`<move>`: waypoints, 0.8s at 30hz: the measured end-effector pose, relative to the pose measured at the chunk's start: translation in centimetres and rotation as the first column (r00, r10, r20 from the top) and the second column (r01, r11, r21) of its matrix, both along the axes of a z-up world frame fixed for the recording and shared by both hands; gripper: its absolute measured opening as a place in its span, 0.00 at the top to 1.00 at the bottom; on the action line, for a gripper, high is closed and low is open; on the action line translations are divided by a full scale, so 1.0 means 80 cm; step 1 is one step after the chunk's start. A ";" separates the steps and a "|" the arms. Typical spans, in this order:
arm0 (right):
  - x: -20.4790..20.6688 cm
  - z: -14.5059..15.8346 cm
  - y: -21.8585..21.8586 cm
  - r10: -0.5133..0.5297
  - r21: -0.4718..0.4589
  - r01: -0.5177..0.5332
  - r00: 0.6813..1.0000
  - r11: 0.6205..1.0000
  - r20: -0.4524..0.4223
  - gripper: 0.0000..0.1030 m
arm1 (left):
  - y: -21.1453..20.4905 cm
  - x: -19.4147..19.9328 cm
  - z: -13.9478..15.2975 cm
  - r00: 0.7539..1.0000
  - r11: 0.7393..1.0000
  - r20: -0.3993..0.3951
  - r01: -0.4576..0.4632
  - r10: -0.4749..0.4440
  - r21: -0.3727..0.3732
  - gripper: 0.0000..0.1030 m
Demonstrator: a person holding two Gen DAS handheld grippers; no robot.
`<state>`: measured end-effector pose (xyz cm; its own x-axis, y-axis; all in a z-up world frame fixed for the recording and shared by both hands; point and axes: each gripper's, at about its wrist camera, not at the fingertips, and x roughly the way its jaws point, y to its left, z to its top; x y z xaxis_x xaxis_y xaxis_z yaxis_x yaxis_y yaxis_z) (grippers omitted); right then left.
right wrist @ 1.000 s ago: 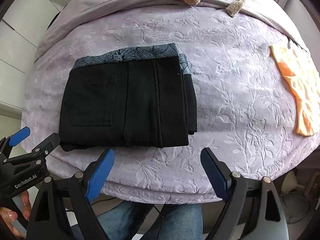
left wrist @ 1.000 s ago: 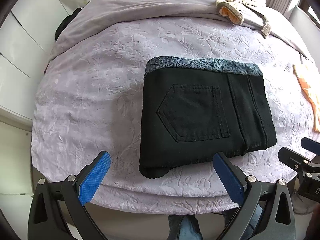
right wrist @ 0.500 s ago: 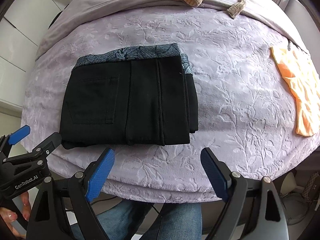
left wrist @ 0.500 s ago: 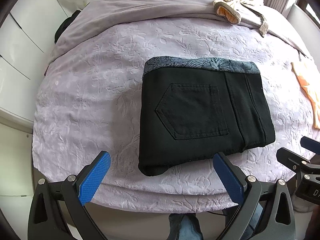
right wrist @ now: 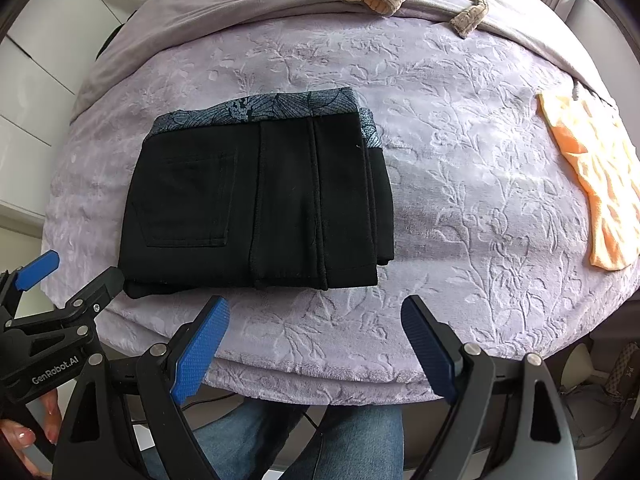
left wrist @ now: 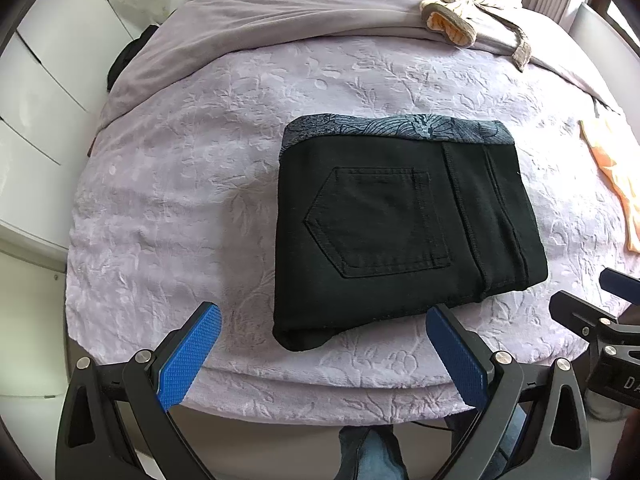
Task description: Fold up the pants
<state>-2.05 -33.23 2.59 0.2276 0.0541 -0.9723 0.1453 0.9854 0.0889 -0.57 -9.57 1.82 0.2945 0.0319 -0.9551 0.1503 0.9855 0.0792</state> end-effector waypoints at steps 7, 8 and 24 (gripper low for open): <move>0.001 -0.001 0.001 0.006 0.001 -0.006 1.000 1.000 -0.002 0.13 | -0.001 0.000 -0.003 1.000 1.000 -0.010 0.002 -0.002 -0.004 0.00; 0.001 -0.002 0.002 0.005 0.001 -0.005 1.000 1.000 -0.003 0.13 | 0.000 0.000 -0.003 1.000 1.000 -0.011 0.004 -0.004 -0.004 0.00; 0.003 -0.006 0.006 0.009 -0.002 -0.009 1.000 1.000 -0.012 0.13 | -0.004 0.003 -0.006 1.000 1.000 -0.018 0.016 -0.016 -0.011 0.00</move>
